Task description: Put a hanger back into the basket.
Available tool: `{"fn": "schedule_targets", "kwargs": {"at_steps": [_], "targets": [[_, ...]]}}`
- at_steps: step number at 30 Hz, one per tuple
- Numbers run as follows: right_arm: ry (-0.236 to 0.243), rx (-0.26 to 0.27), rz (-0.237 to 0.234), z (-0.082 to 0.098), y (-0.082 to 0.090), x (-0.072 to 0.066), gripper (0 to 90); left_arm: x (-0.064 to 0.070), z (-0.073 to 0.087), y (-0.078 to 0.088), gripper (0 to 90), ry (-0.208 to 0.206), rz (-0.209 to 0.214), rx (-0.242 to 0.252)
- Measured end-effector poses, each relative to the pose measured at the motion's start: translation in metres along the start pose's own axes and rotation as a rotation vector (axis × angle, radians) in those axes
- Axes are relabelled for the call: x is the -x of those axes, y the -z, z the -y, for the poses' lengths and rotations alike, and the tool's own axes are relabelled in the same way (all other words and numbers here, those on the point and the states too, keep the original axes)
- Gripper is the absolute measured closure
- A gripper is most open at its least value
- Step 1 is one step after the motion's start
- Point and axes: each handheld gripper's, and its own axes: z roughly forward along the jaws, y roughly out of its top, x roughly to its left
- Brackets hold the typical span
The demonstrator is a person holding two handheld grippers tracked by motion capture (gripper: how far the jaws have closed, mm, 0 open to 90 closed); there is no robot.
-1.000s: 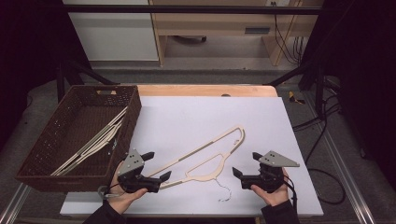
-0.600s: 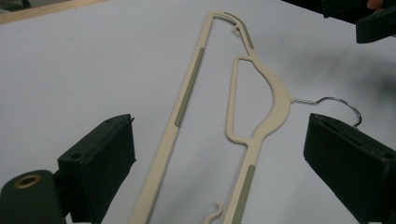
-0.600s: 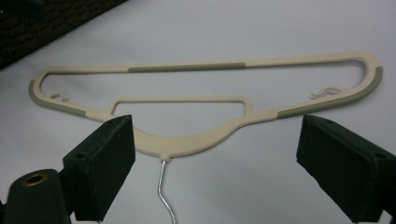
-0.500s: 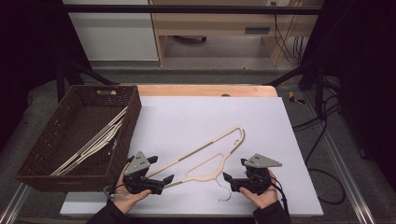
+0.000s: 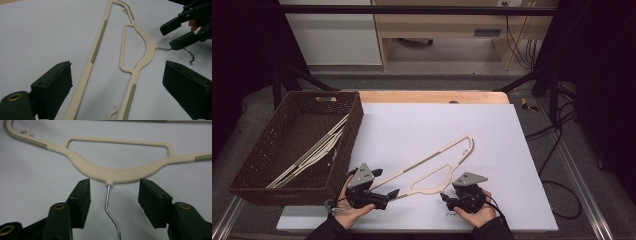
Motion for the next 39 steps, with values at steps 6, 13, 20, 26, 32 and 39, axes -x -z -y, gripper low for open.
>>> {"fn": "schedule_targets", "kwargs": {"at_steps": [6, 13, 20, 26, 32, 39], "targets": [[0.019, -0.048, 0.009, 0.001, -0.009, -0.006, 56.8, 0.001, 0.0, -0.001, 8.8, -0.006, 0.002, -0.007], [0.04, -0.071, 0.055, 0.0, -0.009, -0.014, 72.7, 0.002, 0.002, -0.002, 9.0, -0.007, -0.001, -0.01], [-0.021, -0.096, 0.052, -0.004, -0.01, -0.016, 83.8, 0.003, 0.002, -0.002, 9.1, -0.011, -0.001, -0.01], [-0.133, -0.101, 0.08, -0.006, -0.011, -0.015, 89.0, 0.004, 0.002, -0.002, 9.1, -0.012, -0.003, -0.01], [-0.144, -0.102, 0.048, -0.006, -0.01, -0.011, 89.3, 0.005, 0.001, -0.003, 9.2, -0.016, -0.002, -0.006], [-0.13, -0.099, 0.049, -0.012, -0.004, -0.009, 89.4, 0.012, -0.009, -0.009, 9.5, -0.041, 0.011, -0.019]]}}
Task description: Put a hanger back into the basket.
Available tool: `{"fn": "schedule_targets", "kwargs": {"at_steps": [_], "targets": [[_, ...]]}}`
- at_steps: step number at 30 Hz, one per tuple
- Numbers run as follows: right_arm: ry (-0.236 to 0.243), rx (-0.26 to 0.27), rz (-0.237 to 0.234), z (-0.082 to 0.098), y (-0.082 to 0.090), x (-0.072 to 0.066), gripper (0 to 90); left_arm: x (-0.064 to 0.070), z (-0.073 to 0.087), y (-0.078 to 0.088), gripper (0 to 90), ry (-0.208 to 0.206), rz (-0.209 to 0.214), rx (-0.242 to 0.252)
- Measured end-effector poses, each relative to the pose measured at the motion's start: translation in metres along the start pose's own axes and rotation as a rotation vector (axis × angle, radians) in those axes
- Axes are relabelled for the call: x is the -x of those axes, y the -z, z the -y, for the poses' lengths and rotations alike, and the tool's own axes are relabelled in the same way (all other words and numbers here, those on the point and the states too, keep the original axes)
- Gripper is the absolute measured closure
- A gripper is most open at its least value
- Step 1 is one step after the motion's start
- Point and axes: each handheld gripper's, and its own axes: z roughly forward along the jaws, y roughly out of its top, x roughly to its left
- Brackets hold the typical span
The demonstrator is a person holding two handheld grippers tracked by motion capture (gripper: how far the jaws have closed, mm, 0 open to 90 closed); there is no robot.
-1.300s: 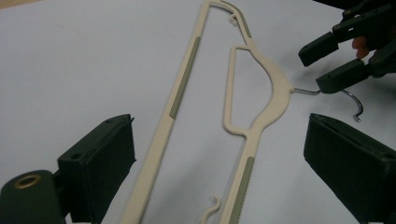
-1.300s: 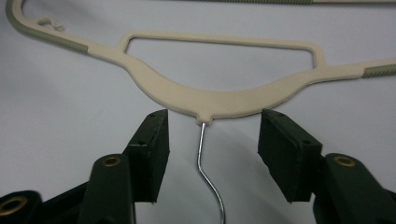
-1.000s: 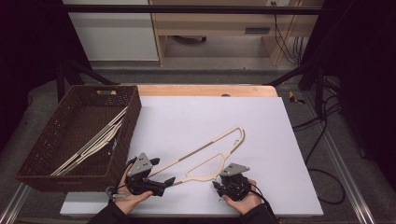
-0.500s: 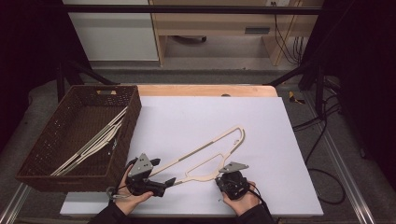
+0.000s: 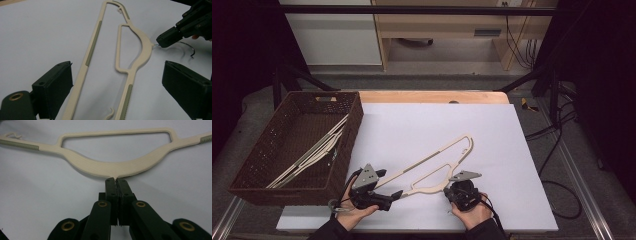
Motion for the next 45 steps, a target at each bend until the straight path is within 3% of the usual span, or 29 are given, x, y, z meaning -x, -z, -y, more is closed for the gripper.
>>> {"fn": "schedule_targets", "kwargs": {"at_steps": [6, 9, 16, 17, 23, 24, 25, 26, 27, 34, 35, 41, 45], "targets": [[0.011, 0.0, -0.007, -0.006, 0.005, 0.0, 89.5, 0.012, -0.016, -0.015, 10.1, -0.066, 0.021, -0.029], [0.007, 0.007, -0.015, -0.01, 0.009, 0.001, 89.5, 0.018, -0.023, -0.028, 11.8, -0.088, 0.052, -0.061], [-0.001, 0.014, -0.037, -0.014, 0.011, 0.001, 89.5, 0.027, -0.031, -0.059, 16.4, -0.133, 0.077, -0.13], [0.02, 0.01, -0.019, -0.015, 0.013, 0.003, 89.5, 0.028, -0.031, -0.062, 17.9, -0.136, 0.076, -0.136], [0.023, 0.017, -0.02, -0.017, 0.015, 0.003, 89.5, 0.032, -0.032, -0.082, 29.5, -0.217, 0.094, -0.221], [0.021, 0.018, -0.02, -0.017, 0.015, 0.003, 89.5, 0.035, -0.031, -0.085, 31.8, -0.208, 0.095, -0.213], [0.019, 0.017, -0.021, -0.017, 0.015, 0.003, 89.5, 0.035, -0.032, -0.087, 33.1, -0.245, 0.093, -0.239], [0.022, 0.018, -0.022, -0.017, 0.016, 0.003, 89.5, 0.037, -0.031, -0.09, 35.5, -0.233, 0.1, -0.229], [0.031, 0.019, -0.021, -0.017, 0.016, 0.003, 89.5, 0.037, -0.032, -0.092, 36.5, -0.265, 0.092, -0.247], [0.044, 0.034, -0.022, -0.021, 0.022, 0.003, 89.5, 0.044, -0.033, -0.102, 51.1, -0.308, 0.078, -0.263], [0.043, 0.036, -0.021, -0.021, 0.023, 0.003, 89.5, 0.044, -0.034, -0.102, 53.7, -0.329, 0.076, -0.272], [0.043, 0.041, -0.027, -0.022, 0.026, 0.002, 89.5, 0.046, -0.035, -0.104, 66.1, -0.351, 0.071, -0.287], [0.041, 0.044, -0.032, -0.022, 0.027, 0.002, 89.2, 0.047, -0.035, -0.103, 68.6, -0.339, 0.071, -0.273]]}}
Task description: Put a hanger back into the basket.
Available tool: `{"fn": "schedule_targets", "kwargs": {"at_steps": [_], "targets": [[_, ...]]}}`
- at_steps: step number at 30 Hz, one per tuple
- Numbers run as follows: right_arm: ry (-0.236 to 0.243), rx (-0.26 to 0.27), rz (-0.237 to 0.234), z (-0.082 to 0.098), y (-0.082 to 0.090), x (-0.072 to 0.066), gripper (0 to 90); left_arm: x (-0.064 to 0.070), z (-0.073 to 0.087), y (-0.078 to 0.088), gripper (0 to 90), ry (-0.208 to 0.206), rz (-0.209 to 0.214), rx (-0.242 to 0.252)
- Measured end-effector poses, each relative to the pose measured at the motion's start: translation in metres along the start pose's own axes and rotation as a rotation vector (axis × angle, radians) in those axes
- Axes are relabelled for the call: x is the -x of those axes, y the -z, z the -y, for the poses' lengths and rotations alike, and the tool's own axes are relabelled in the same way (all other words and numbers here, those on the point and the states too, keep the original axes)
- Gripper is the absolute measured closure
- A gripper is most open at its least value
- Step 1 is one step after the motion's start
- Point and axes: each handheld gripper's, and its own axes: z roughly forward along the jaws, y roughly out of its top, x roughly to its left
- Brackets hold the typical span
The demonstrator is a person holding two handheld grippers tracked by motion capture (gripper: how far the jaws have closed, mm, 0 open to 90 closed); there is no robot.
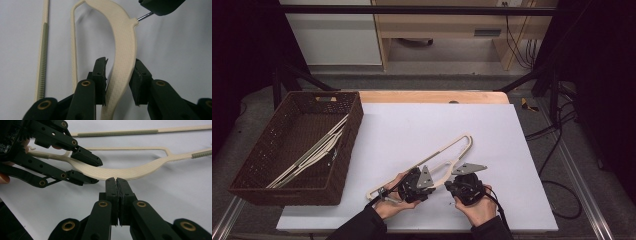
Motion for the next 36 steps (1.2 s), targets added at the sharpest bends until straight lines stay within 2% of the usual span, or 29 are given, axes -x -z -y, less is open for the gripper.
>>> {"fn": "schedule_targets", "kwargs": {"at_steps": [3, 4, 5, 7, 8, 10, 12, 16, 21, 24, 26, 31, 36], "targets": [[0.005, 0.019, -0.011, 0.0, 0.002, 0.002, 88.4, -0.001, -0.001, 0.003, 69.5, -0.02, -0.007, -0.011], [0.003, 0.034, -0.034, 0.0, 0.004, 0.005, 84.7, 0.0, -0.001, 0.003, 69.6, -0.021, -0.007, -0.012], [0.013, 0.057, -0.039, 0.0, 0.005, 0.007, 82.1, 0.001, 0.0, 0.003, 69.7, -0.014, -0.005, -0.006], [-0.009, 0.105, -0.044, -0.001, 0.013, 0.012, 74.7, 0.001, 0.0, 0.005, 70.0, -0.014, -0.009, -0.006], [-0.005, 0.146, -0.059, -0.001, 0.017, 0.016, 71.4, 0.001, 0.0, 0.006, 70.1, -0.023, -0.011, -0.013], [-0.015, 0.228, -0.07, -0.001, 0.026, 0.023, 65.5, 0.001, 0.0, 0.008, 70.4, -0.012, -0.013, 0.001], [-0.011, 0.291, -0.056, 0.0, 0.036, 0.031, 57.8, 0.0, 0.0, 0.012, 71.0, -0.012, -0.015, 0.006], [-0.035, 0.36, -0.011, 0.007, 0.049, 0.049, 46.2, -0.005, 0.001, 0.022, 72.2, 0.016, -0.024, 0.036], [-0.038, 0.367, 0.009, 0.018, 0.048, 0.068, 36.2, -0.01, 0.001, 0.032, 73.7, 0.041, -0.037, 0.059], [-0.039, 0.362, 0.025, 0.025, 0.043, 0.074, 30.1, -0.015, 0.003, 0.038, 74.6, 0.064, -0.044, 0.076], [-0.054, 0.362, 0.035, 0.029, 0.042, 0.077, 26.4, -0.018, 0.003, 0.042, 75.2, 0.079, -0.052, 0.086], [-0.044, 0.365, 0.052, 0.035, 0.041, 0.082, 16.3, -0.027, 0.005, 0.051, 76.7, 0.117, -0.075, 0.11], [-0.036, 0.364, 0.073, 0.037, 0.041, 0.084, 13.1, -0.035, 0.007, 0.059, 78.5, 0.165, -0.103, 0.139]]}}
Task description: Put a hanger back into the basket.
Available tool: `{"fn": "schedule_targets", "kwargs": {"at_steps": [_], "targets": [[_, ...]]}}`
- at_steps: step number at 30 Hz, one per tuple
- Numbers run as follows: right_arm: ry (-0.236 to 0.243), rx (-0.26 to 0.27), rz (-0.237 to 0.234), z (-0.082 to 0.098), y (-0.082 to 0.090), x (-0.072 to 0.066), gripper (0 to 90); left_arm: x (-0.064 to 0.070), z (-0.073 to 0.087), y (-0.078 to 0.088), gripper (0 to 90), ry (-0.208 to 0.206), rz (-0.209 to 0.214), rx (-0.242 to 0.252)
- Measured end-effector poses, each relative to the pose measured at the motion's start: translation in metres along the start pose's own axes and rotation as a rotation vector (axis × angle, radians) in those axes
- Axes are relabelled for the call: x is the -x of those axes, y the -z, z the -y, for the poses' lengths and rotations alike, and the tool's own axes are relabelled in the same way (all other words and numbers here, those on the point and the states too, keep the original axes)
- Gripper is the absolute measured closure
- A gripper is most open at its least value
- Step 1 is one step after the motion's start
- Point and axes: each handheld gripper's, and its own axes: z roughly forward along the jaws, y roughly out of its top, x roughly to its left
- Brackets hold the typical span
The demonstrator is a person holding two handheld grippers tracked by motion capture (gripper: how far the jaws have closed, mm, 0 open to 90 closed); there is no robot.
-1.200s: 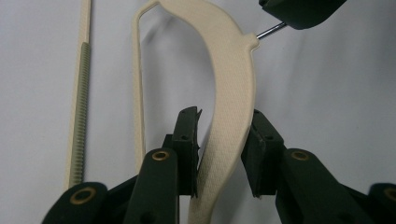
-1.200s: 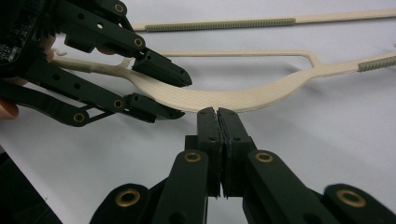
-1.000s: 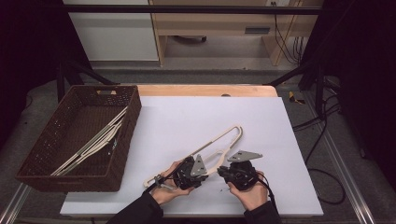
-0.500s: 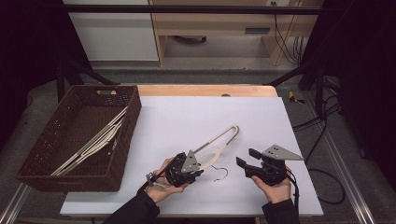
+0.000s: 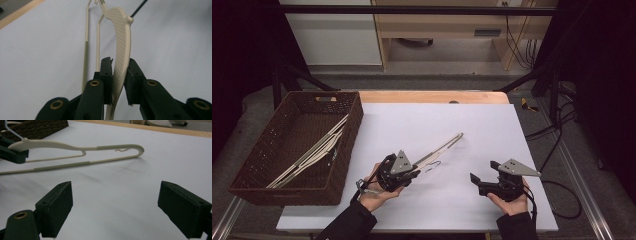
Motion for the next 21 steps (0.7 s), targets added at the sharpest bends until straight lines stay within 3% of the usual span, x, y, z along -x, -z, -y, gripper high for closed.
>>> {"fn": "schedule_targets", "kwargs": {"at_steps": [10, 15, 17, 19, 21], "targets": [[-0.011, 0.003, 0.009, 0.001, 0.002, 0.003, 12.7, -0.024, 0.003, 0.016, 83.0, 0.101, -0.067, 0.036], [-0.011, 0.009, 0.002, 0.001, 0.002, 0.003, 12.3, -0.03, 0.005, 0.021, 84.6, 0.134, -0.065, 0.054], [-0.012, 0.015, -0.001, 0.001, 0.003, 0.003, 11.9, -0.033, 0.005, 0.025, 85.9, 0.177, -0.049, 0.074], [-0.013, 0.017, -0.004, 0.0, 0.004, 0.003, 11.5, -0.033, 0.004, 0.029, 86.1, 0.149, -0.079, 0.067], [-0.011, 0.023, 0.0, 0.0, 0.004, 0.004, 11.4, -0.034, 0.003, 0.035, 86.2, 0.155, -0.079, 0.078]]}}
